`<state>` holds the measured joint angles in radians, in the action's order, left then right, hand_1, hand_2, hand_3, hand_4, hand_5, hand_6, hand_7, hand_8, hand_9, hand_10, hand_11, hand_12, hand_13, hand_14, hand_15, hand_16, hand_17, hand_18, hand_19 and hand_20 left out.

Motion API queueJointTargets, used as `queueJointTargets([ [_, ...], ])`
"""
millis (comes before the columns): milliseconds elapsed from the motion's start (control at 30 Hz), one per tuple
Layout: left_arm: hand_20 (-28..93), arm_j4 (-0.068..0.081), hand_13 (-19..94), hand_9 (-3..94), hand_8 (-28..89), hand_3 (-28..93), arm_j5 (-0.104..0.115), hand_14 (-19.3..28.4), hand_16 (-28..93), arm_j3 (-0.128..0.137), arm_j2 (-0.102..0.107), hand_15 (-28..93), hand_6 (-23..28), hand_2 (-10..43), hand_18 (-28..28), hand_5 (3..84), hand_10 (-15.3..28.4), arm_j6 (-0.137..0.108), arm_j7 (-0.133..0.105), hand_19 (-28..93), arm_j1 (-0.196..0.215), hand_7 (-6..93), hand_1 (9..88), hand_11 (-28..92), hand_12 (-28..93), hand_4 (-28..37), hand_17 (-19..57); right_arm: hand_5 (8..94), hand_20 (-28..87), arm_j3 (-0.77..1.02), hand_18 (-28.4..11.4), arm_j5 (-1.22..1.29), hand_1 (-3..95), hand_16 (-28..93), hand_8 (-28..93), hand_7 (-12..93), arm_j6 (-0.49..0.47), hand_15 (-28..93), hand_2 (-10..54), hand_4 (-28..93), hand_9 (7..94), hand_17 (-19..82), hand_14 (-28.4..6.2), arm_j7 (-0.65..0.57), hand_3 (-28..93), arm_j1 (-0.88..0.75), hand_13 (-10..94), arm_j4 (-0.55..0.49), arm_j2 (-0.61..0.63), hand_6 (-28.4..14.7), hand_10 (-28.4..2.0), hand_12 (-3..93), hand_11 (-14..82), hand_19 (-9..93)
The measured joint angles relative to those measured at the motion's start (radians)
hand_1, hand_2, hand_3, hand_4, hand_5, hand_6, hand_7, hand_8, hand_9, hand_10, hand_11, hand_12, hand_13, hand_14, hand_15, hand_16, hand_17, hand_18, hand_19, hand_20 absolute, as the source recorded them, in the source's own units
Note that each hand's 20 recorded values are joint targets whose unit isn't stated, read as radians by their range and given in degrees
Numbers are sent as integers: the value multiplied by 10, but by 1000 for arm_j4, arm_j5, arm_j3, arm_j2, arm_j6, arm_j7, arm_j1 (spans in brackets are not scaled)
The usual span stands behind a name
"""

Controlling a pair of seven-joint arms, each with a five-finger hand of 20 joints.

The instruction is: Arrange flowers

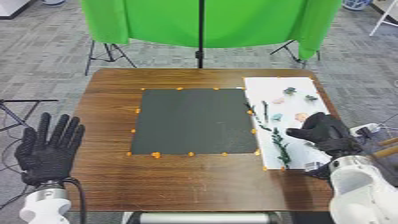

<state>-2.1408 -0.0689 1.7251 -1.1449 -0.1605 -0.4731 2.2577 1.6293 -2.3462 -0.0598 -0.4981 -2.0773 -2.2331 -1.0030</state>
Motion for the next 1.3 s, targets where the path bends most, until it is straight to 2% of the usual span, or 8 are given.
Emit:
queueJointTargets([
  [200,98,0,312,389,-120,779,0,148,-59,-2,1,218,53,120,117,285,147,0,2,284,0,88,244,149,71,-283,-30,689,298,-99,-252,-198,272,240,-139,450,-50,711,-95,-283,682,338,-163,-54,573,30,639,53,34,-43,-188,288,504,929],
  [333,98,1,310,389,-118,780,0,150,-57,-4,1,223,54,120,118,291,147,0,4,285,-2,87,243,149,72,-283,-31,686,292,-170,-255,-213,289,235,-137,397,-138,682,-95,-283,674,329,-165,-97,523,79,633,91,65,-48,-195,275,464,925],
  [600,101,1,308,390,-115,779,1,154,-54,-7,1,233,60,121,122,323,148,0,8,288,-1,85,242,149,72,-283,-35,732,280,-287,-262,-288,383,215,-98,365,-189,595,-95,-281,744,362,-140,-138,757,154,698,143,74,-36,-176,252,398,932],
  [667,103,1,307,390,-113,779,1,154,-53,-9,1,234,61,121,123,332,149,0,10,290,-2,81,242,149,72,-283,-36,738,277,-321,-254,-320,444,215,49,348,-176,567,-95,-282,758,384,-132,-159,743,165,717,150,74,-42,-169,245,384,932],
  [800,104,1,306,391,-110,779,1,157,-51,-9,1,242,63,121,124,340,149,0,11,292,-2,79,242,149,73,-283,-38,789,262,-364,-245,-343,544,368,44,255,-114,327,-95,-282,855,432,-71,-166,718,171,811,161,73,-38,-130,340,137,932],
  [867,105,1,305,392,-110,780,2,158,-51,-9,1,244,63,121,124,340,150,0,11,292,-3,78,242,150,73,-283,-38,830,268,-375,-243,-347,581,410,55,248,-76,263,-95,-280,906,463,-58,-166,731,169,860,164,70,-28,-116,352,76,932],
  [1067,109,3,306,392,-109,780,18,158,-52,-14,1,249,63,122,127,345,151,0,13,297,-6,79,242,150,73,-283,-41,848,296,-385,-242,-308,592,421,94,284,32,258,-95,-282,932,485,-54,-208,743,151,885,167,41,-25,-111,362,75,932],
  [1300,110,4,307,394,-109,779,28,158,-53,-16,2,253,64,122,128,349,151,0,14,300,-7,79,243,151,74,-283,-42,839,322,-356,-247,29,550,415,169,296,137,294,-95,-221,933,481,-64,-336,789,151,878,105,27,-25,-120,375,85,932],
])
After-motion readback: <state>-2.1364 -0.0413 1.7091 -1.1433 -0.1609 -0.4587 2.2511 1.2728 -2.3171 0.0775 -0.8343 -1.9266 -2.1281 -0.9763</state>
